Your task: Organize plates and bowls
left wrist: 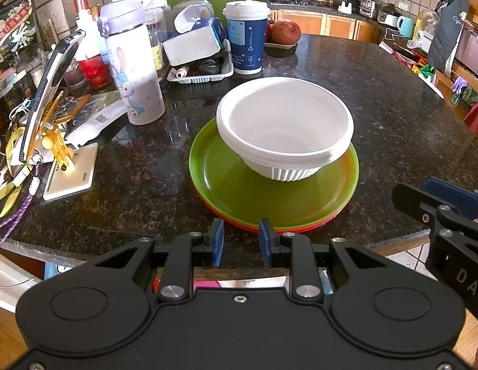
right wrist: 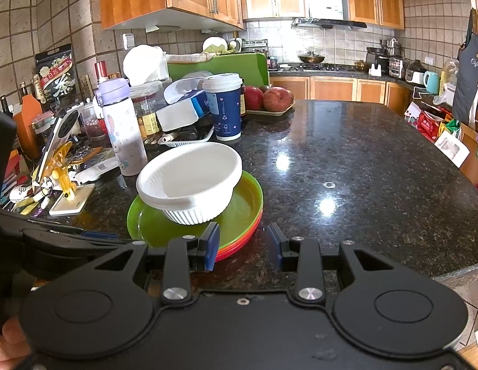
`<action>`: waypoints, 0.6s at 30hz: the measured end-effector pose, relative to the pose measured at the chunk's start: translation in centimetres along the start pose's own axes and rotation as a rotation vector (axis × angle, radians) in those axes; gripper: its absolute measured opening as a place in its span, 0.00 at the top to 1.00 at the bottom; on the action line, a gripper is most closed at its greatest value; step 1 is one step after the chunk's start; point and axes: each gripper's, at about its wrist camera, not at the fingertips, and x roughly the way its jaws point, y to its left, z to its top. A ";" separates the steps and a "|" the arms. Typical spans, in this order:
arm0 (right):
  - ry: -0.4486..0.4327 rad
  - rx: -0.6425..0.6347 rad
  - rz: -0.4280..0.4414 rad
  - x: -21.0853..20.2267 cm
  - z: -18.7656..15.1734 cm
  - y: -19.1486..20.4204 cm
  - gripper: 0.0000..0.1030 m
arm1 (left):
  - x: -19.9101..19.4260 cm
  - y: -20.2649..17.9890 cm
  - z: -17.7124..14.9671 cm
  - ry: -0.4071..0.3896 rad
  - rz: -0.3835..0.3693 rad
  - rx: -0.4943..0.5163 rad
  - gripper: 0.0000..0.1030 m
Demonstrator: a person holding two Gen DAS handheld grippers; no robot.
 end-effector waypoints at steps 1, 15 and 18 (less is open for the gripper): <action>0.000 0.000 0.000 0.0 0.0 0.0 0.65 | 0.0 0.0 0.0 0.000 0.000 0.000 0.66; 0.005 -0.001 0.006 0.3 0.1 -0.1 0.65 | 0.2 0.0 0.1 0.002 0.002 0.001 0.66; 0.007 0.000 0.009 0.4 0.1 -0.1 0.65 | 0.2 0.0 0.1 0.002 0.002 0.001 0.66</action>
